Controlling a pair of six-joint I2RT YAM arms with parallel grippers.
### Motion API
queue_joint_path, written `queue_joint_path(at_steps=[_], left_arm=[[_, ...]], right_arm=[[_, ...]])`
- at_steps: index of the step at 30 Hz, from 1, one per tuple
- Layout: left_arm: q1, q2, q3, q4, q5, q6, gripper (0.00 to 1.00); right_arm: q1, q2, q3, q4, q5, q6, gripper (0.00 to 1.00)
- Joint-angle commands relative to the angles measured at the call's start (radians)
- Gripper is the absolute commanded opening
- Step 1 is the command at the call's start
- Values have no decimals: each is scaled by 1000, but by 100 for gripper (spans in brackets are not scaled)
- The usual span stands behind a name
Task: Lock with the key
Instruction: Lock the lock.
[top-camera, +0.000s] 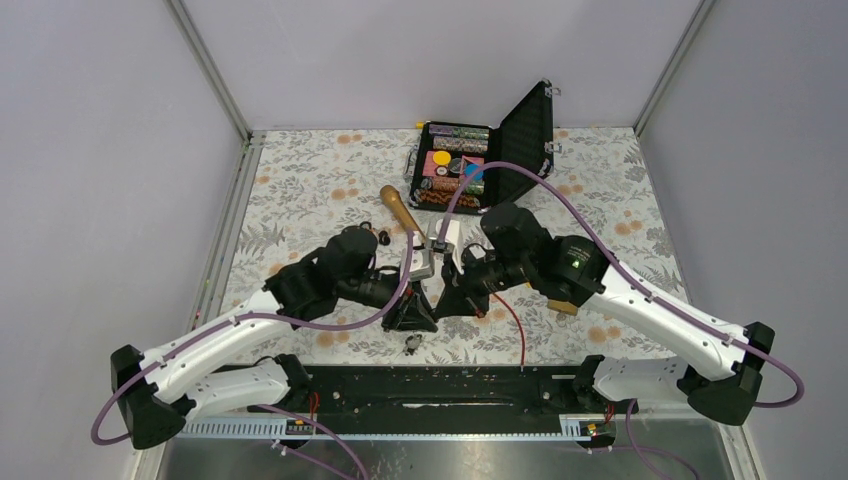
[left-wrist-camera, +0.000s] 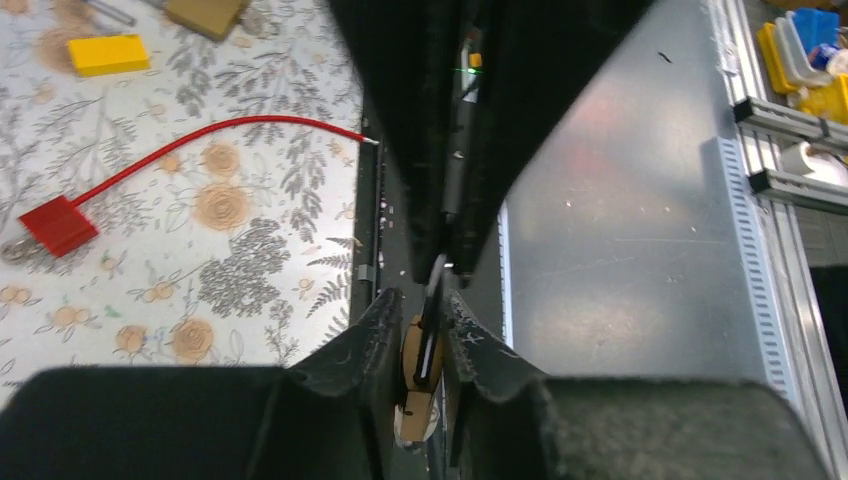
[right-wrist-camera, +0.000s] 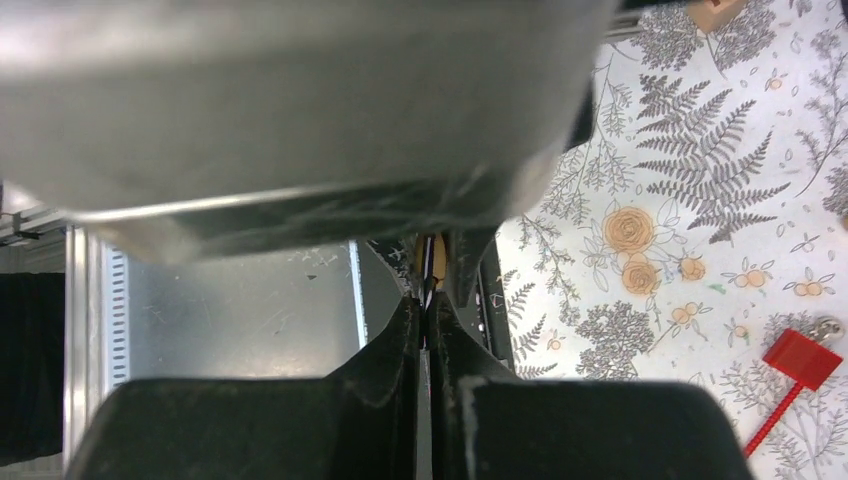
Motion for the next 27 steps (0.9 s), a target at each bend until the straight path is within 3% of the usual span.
queue_joint_path(at_steps=[1,2,5,6,10,12,17,20,24,27], left_arm=[[-4,20,56,35,39,9,8],[-3,19,56,34,38,9,1],[-3,6,50,59,18,-26,0],[-3,-2,47,71,7,-37,0],[-2,-41,41,138,-64,-88,0],[-2,-64,46,160,-117,-114,0],[-2,-117,59,233,-319,-199,0],[-2,-140,62,323,-434,-269,0],[-2,-164,46,484,-492,-346,0],[-1,-178,8,623,-477,-391,0]], right_arm=[[-5,-11,61,66,-28,69,0],[-7,-17,58,75,-26,77,0],[-16,-40,44,96,-18,103,3],[-19,-49,37,105,-14,113,10],[-34,-96,-11,169,29,162,67],[-46,-145,-61,236,53,196,80],[-55,-278,-196,439,134,289,90],[-55,-325,-309,655,154,357,93],[-53,-323,-454,999,115,440,92],[-54,-267,-492,1149,130,488,89]])
